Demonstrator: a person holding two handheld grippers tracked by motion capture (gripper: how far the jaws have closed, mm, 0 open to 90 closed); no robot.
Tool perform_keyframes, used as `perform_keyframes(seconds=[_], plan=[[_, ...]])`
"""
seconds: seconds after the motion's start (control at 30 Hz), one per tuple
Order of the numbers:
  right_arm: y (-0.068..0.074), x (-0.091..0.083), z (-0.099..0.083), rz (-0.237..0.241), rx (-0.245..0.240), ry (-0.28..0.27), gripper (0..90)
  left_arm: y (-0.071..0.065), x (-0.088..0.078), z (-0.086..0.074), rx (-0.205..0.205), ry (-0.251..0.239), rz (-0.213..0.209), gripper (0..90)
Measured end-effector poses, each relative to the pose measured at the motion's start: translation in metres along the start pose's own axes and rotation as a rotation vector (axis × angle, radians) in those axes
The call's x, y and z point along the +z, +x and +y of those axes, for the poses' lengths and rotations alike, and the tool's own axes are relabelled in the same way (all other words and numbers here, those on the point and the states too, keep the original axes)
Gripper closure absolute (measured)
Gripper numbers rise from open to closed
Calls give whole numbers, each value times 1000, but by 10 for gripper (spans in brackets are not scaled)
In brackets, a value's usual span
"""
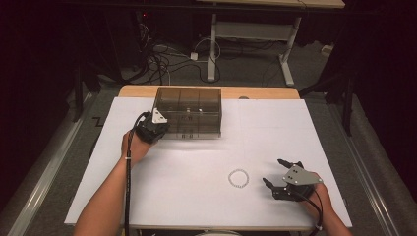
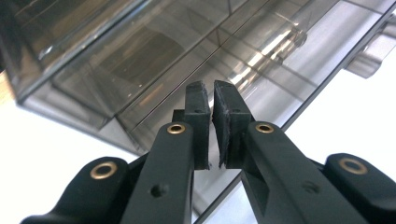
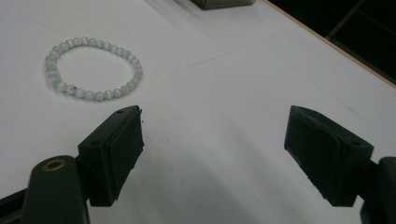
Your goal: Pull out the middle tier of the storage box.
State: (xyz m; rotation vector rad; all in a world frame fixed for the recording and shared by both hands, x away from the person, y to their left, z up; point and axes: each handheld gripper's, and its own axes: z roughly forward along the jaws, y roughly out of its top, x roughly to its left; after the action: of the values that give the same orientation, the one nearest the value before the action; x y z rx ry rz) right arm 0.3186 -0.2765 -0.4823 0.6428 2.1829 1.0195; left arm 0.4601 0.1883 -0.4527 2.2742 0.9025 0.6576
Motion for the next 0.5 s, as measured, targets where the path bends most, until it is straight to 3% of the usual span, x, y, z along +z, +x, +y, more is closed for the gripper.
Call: perform_keyframes(seconds=[0.17, 0.23, 0.5], plan=[[0, 0, 0, 2, -8, 4, 203, 1, -4, -7, -4, -10, -2, 831], [1, 0, 0, 2, -10, 5, 203, 0, -6, -8, 21, -11, 11, 831], [2, 1, 0, 5, -16, 10, 203, -4, -10, -12, 40, -8, -4, 831]])
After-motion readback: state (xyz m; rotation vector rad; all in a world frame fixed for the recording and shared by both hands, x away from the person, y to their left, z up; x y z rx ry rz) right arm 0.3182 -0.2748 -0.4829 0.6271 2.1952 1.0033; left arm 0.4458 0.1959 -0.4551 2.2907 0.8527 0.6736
